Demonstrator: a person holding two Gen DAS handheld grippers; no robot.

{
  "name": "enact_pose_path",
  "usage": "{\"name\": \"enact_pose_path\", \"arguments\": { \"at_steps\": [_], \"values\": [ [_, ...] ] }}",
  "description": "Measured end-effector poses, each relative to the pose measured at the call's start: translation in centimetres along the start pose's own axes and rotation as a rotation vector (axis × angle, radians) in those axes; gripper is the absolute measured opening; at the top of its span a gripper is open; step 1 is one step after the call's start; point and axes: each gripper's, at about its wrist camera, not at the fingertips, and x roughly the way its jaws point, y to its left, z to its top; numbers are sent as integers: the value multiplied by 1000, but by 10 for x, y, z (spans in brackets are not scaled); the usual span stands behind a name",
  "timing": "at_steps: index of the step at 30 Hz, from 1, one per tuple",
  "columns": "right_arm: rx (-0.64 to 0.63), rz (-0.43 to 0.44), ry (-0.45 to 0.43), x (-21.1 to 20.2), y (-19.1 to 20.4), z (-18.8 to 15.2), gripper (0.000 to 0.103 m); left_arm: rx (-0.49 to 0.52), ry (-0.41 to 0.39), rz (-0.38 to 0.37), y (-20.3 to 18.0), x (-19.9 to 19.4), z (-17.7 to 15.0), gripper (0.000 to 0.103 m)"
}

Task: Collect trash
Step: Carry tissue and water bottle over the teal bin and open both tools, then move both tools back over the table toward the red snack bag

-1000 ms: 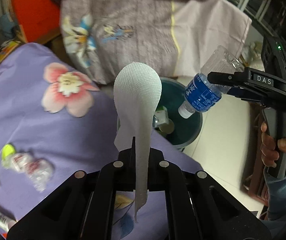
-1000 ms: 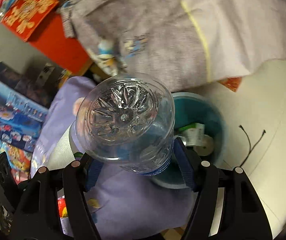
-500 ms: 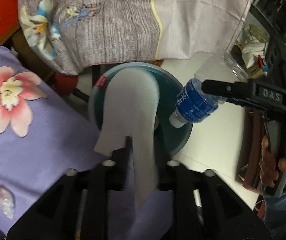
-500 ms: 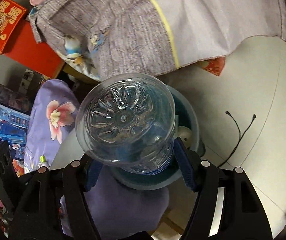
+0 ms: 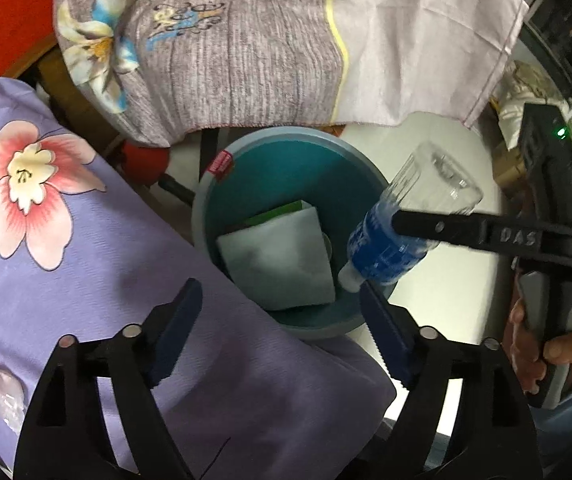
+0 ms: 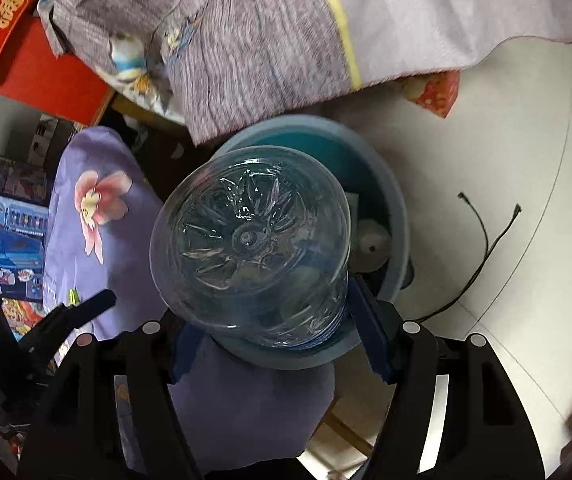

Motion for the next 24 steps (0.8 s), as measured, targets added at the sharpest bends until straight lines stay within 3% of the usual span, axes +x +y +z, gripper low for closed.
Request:
{"name": "enact_pose_path", "arguments": {
  "at_steps": [5, 13, 24],
  "values": [
    [21, 20, 45, 7, 0, 1, 70, -11, -22, -3, 3, -10, -1, 88],
    [53, -18, 32, 5, -2, 2, 77, -24, -29, -16, 6, -17, -9, 91],
    [69, -46, 46, 5, 8, -5, 79, -53, -51, -28, 17, -31, -22, 92]
  ]
}}
